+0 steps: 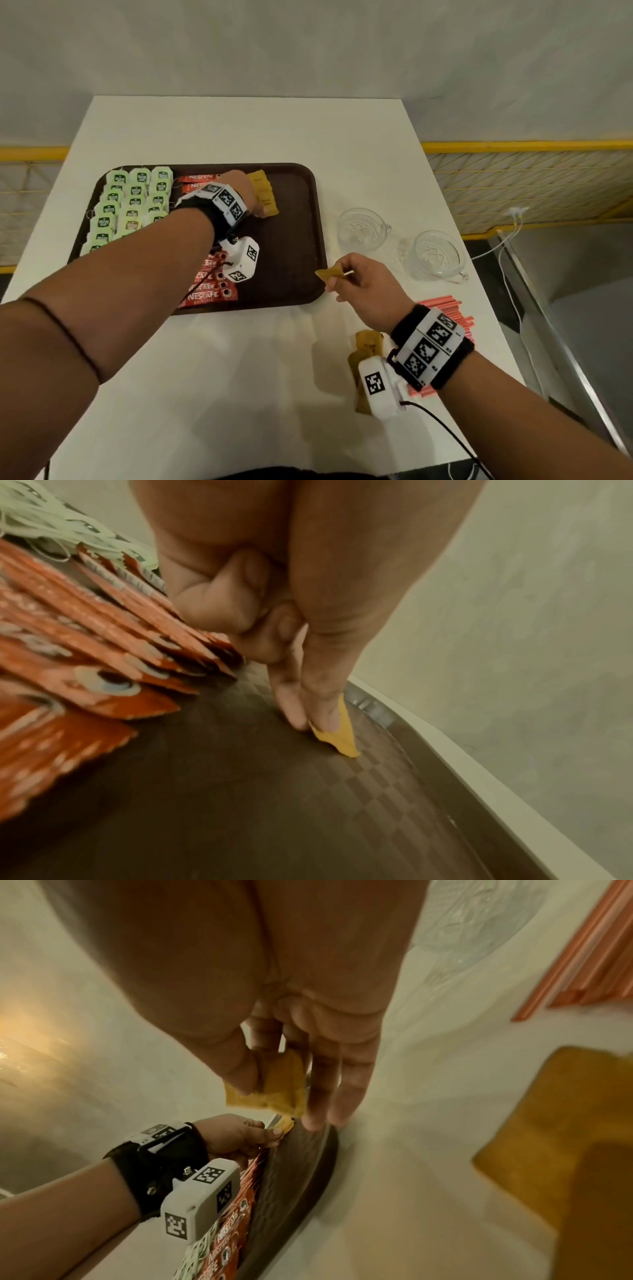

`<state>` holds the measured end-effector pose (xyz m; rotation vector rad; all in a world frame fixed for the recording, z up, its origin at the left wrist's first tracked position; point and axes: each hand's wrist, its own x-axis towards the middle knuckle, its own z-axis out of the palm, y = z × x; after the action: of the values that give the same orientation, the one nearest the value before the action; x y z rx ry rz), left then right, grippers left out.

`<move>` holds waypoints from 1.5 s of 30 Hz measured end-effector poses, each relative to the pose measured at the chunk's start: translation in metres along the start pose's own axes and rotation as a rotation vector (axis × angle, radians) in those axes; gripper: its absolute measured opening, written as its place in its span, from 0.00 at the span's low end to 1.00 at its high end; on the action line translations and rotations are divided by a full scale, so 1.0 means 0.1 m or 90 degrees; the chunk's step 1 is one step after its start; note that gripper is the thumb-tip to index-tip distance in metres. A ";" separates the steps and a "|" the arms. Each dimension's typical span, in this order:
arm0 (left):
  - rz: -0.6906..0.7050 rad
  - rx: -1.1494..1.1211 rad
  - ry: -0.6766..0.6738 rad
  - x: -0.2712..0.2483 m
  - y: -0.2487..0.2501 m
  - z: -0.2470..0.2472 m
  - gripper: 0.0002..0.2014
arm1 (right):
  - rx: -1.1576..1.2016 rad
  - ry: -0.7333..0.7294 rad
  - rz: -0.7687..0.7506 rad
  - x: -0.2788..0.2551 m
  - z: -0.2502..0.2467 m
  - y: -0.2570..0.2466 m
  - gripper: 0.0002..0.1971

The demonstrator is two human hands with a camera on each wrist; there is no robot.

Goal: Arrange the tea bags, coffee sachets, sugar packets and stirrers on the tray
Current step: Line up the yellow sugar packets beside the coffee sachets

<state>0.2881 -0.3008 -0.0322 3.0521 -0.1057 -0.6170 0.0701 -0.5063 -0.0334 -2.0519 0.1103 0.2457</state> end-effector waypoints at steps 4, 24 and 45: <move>-0.014 -0.043 0.026 -0.07 0.00 -0.06 0.33 | 0.000 0.028 -0.025 0.02 0.01 -0.02 0.02; 0.255 -0.378 0.138 -1.19 0.03 0.45 0.06 | 0.078 0.035 -0.005 0.07 -0.09 -0.12 0.05; -0.022 -0.116 0.146 -0.36 0.09 0.20 0.15 | -0.460 -0.238 0.092 -0.42 -0.39 0.28 0.24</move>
<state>0.2466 -0.3078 -0.0364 2.9250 0.0074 -0.2583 0.0294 -0.5547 -0.0303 -2.6665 -0.0766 0.8526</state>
